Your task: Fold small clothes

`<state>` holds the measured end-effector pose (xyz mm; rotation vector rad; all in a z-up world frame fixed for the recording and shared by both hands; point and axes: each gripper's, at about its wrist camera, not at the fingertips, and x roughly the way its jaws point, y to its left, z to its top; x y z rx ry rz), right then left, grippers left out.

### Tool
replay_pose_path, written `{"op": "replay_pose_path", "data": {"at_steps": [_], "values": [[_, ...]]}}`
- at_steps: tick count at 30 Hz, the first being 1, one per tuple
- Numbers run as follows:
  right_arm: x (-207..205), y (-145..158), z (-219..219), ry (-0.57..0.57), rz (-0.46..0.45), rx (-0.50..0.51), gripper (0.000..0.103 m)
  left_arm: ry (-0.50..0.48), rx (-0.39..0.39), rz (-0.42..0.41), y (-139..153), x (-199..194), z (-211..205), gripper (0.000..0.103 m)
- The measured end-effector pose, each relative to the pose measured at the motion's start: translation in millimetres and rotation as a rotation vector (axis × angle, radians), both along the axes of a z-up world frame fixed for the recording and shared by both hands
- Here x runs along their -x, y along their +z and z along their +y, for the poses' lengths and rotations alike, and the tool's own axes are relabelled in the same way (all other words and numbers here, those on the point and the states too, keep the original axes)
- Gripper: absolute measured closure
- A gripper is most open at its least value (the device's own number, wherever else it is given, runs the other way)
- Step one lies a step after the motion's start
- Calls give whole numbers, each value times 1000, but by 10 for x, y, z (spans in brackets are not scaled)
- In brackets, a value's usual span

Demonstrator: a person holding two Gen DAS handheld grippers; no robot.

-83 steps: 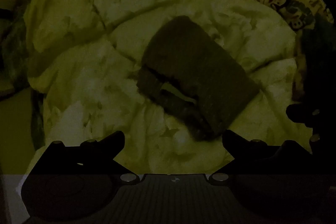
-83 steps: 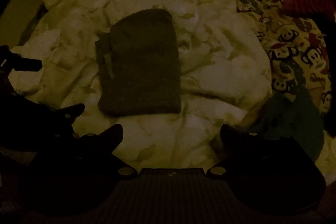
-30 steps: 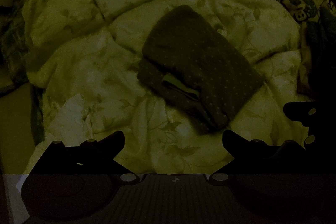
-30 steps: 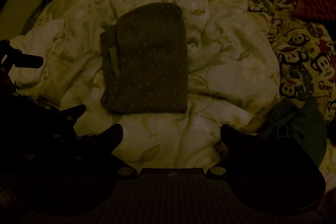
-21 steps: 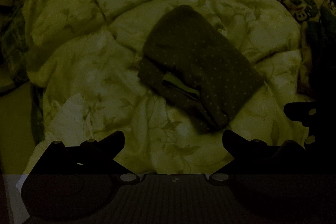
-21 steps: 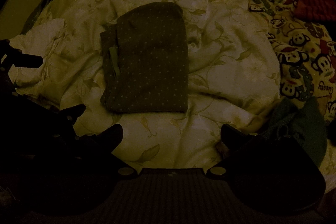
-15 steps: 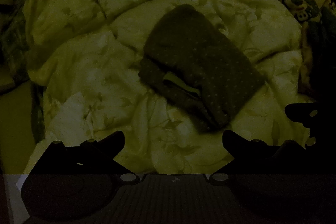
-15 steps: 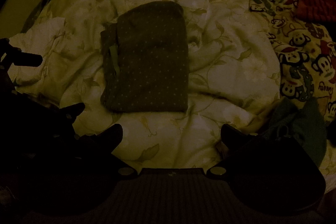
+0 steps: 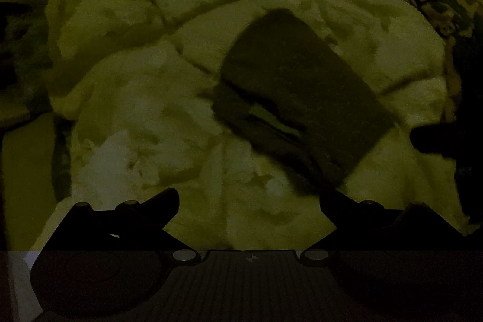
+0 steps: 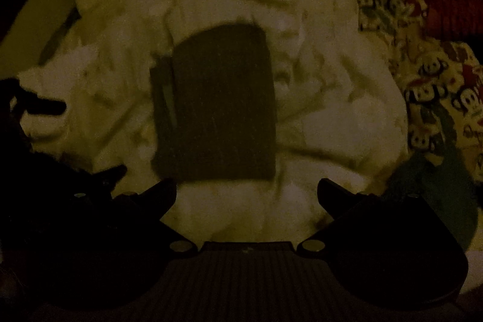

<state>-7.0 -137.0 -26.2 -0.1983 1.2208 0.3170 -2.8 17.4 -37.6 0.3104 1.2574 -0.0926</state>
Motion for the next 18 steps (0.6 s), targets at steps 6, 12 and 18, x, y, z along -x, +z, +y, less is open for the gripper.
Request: {"op": "replay_pose_path", "data": {"at_steps": [6,12,18], "values": [[-405,-24,-3,-67,-78,-196,3,57,26,-24,-22,53,95,0],[-1025,-355,190,-193,-42,-369,14,95,-5,-16,-91,154,170,0],[-1335,-812,698,-186,21,-368,15,193,-25,25,-163,273,352,0]]}}
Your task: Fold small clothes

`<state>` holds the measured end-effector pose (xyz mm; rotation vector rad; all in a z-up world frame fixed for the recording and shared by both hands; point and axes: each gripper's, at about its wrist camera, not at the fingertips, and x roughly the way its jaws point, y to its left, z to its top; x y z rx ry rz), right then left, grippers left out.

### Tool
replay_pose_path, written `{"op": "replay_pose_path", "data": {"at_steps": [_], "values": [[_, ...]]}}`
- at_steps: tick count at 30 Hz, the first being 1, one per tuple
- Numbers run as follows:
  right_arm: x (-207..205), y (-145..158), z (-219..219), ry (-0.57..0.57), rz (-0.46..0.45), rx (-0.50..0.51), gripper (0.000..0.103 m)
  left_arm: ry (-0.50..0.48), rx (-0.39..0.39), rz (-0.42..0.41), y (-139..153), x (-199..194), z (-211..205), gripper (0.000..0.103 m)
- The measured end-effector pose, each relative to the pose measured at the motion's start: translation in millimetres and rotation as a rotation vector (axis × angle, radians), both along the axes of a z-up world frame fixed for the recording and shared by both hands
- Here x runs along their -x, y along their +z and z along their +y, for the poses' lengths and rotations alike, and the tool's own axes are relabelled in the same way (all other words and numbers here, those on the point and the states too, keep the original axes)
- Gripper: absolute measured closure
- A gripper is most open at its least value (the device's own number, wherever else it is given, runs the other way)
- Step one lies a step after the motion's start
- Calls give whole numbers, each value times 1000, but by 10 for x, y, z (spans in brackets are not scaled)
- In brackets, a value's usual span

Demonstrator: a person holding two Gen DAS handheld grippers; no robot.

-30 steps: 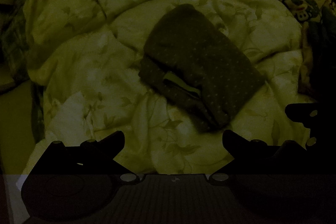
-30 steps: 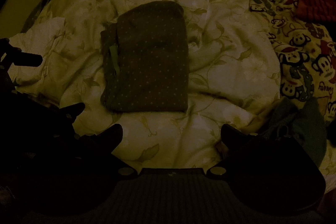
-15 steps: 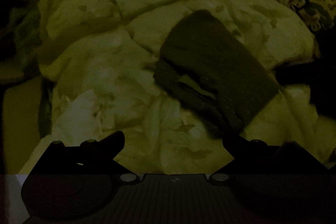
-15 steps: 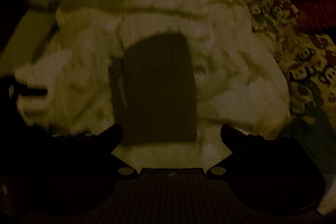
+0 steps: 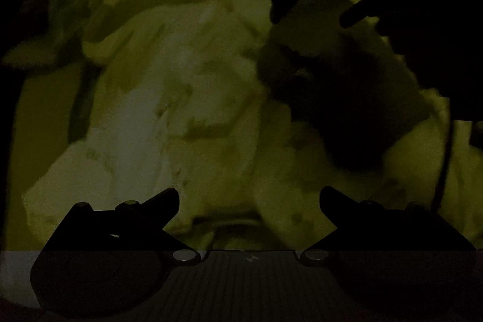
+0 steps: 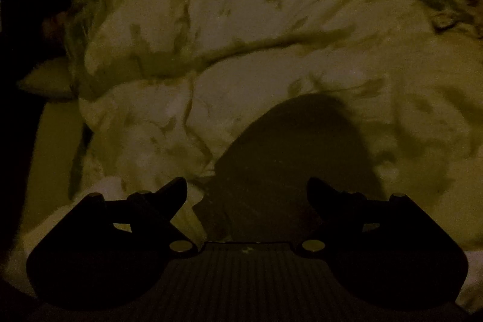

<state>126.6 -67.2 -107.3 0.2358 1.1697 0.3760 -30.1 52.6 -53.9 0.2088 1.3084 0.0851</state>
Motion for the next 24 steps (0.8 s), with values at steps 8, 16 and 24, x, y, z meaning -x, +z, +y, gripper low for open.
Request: {"op": "replay_pose_path", "data": {"at_steps": [8,16,24], "values": [[-65,-447,431,28,-78,204,94,80,4,17,17,214,149,0],[471,905,-574,-46,-222,-244,94,75,27,-99,361,162,214,0],[1041,2561,-1815,161,-323,-806,95,111,229,-498,1686,-37,870,0]]}}
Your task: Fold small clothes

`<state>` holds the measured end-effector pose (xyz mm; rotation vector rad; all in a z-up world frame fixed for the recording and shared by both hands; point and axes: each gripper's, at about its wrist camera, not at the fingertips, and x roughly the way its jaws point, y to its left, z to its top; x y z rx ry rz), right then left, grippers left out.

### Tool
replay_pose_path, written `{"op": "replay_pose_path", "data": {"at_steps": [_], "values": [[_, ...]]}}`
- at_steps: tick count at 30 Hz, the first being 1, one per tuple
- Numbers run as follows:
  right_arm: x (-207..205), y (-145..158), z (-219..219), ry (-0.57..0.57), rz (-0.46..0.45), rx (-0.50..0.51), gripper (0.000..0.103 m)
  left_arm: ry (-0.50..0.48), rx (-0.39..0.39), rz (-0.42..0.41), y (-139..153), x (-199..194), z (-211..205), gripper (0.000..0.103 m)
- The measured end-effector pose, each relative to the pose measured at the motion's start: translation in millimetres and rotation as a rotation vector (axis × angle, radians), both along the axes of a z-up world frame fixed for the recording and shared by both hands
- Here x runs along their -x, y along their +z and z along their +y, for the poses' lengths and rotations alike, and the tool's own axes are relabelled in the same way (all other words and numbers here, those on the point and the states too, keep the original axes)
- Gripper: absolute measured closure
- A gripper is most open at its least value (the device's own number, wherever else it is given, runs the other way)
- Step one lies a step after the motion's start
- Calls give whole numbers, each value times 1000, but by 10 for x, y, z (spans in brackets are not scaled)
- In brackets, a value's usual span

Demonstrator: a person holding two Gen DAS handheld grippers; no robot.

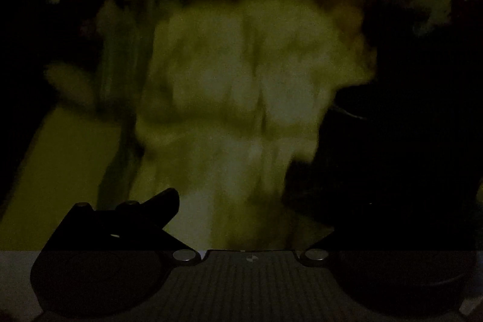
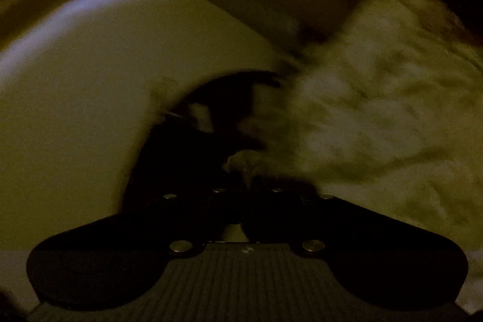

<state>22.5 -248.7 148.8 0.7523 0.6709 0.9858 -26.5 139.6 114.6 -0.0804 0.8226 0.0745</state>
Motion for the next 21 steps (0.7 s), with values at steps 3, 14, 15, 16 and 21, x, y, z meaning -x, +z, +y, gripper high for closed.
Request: {"op": "replay_pose_path", "data": {"at_steps": [3,14,15,16,21], "values": [[248,524,-269,28,-98,-82,94,-196,6,-192,376,-89,9,0],[776,1359,-463,38,-250,-99,95,-746,395,-336,378,-670,-594,0],[785,1394,-490,23,-241,-118,95,-819,452,-284,300,-714,-699,0],[783,1405,-497,-4,-246,-107,95,-876,502,-229,242,-714,-827,0],[856,1346,-550,-92,-224,-83,95,-1105,789,-177,-83,-539,-1146,0]]}}
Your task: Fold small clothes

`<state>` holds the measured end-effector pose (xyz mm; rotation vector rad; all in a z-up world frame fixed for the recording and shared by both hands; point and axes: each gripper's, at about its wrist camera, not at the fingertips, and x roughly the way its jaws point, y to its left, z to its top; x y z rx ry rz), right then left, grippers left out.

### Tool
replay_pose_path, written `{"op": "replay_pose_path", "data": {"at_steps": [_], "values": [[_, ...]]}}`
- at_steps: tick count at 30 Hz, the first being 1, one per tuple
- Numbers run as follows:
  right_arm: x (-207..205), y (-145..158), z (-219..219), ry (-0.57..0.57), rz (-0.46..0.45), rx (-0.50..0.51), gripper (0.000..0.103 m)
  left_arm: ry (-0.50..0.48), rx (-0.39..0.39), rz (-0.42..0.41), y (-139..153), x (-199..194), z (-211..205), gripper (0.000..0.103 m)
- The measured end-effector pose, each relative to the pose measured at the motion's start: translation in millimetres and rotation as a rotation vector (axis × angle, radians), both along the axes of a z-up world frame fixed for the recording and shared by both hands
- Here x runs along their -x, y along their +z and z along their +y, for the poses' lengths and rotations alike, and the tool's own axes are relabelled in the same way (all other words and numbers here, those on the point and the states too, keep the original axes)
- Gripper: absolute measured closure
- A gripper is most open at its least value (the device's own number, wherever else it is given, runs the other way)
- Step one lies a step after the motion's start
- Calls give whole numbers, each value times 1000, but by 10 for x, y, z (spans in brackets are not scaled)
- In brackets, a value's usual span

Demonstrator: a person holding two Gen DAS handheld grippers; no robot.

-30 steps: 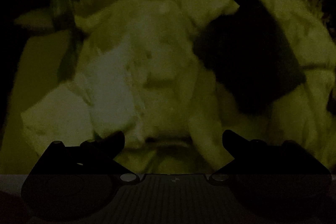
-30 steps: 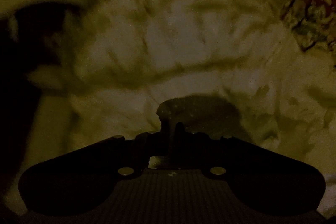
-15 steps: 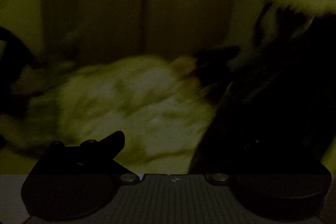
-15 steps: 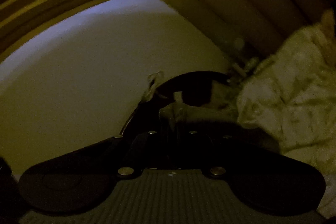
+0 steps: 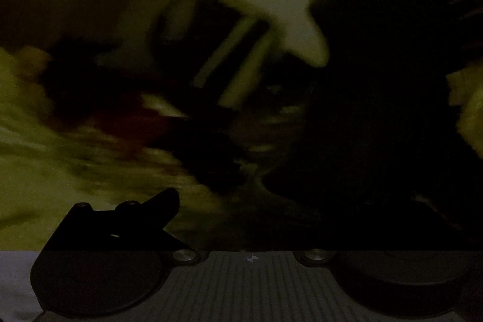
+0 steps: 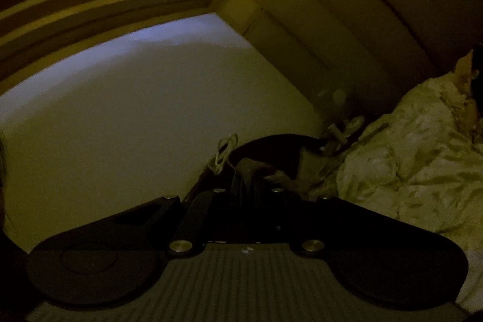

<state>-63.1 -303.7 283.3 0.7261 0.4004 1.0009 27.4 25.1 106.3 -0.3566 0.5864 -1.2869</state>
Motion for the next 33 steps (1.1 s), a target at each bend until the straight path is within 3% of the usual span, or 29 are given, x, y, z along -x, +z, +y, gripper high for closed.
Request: {"op": "replay_pose_path", "data": {"at_steps": [4,5,6,8,11,12,14,15,16,17,18,22,26,30,33], "values": [[63,-112,-16,-34,10,-45,96,-138,226,299,-434,-206,-249,0],[60,-139,-42,-55,19,-57,98,-136,241,342,-500,-229,-306,2],[67,-167,-71,-78,27,-70,100,-119,214,324,-538,-227,-342,11],[118,-206,-96,-130,14,-40,101,-87,105,221,-567,-114,-378,17],[128,-350,14,-250,39,188,101,75,-56,207,-714,-88,-161,45],[67,-501,76,-296,104,288,98,164,-123,219,-821,-159,-90,43],[-21,-877,134,-368,225,421,91,282,-227,283,-990,-225,178,24],[-38,-1072,150,-407,269,480,77,324,-292,280,-1062,-227,284,17],[-50,-1278,158,-433,310,544,67,355,-349,263,-1114,-203,358,3],[-54,-1487,177,-467,344,627,44,372,-412,248,-1187,-178,386,0],[-53,-1680,182,-496,383,688,38,379,-465,234,-1213,-200,365,0],[-82,-2280,68,-500,475,844,40,331,-596,189,-1273,73,251,0],[-122,-2674,-168,-572,540,981,40,254,-701,127,-1486,187,-248,0],[-137,-2820,-555,-575,587,911,35,202,-747,77,-1599,119,-784,0],[-155,-2784,-671,-523,563,900,36,206,-751,81,-1685,-65,-1039,0]]}}
